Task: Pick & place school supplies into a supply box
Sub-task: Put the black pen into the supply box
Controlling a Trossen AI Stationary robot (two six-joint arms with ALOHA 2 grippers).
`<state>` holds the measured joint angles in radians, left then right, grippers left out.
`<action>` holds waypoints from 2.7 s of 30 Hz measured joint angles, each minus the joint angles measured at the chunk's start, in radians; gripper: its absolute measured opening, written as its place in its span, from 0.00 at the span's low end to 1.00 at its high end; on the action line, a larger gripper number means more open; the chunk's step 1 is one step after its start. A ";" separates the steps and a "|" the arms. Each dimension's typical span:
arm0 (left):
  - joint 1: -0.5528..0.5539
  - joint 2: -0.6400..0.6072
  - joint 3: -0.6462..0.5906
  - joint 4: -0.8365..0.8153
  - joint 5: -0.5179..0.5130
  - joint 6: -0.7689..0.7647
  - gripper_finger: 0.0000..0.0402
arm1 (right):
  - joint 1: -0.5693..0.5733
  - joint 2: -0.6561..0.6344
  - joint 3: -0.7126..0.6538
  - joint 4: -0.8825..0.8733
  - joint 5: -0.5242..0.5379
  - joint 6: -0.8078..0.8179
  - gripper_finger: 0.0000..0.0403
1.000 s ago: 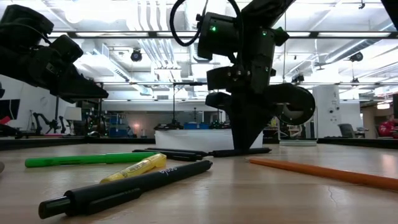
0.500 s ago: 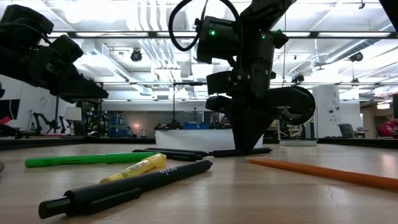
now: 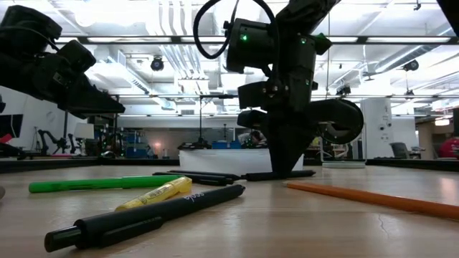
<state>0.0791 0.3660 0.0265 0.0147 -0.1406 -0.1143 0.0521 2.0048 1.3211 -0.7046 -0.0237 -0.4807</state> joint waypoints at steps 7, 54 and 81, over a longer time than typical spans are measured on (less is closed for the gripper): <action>0.000 0.000 0.000 0.000 0.000 0.000 0.17 | 0.002 -0.006 0.028 -0.036 0.001 0.041 0.07; 0.000 0.000 0.000 0.000 0.000 0.000 0.17 | 0.037 -0.108 0.031 0.090 0.320 0.178 0.07; 0.000 0.000 0.000 0.000 0.000 0.000 0.17 | -0.067 -0.043 0.021 0.274 0.452 0.379 0.07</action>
<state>0.0790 0.3660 0.0267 0.0145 -0.1404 -0.1142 -0.0151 1.9614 1.3426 -0.4302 0.4282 -0.1013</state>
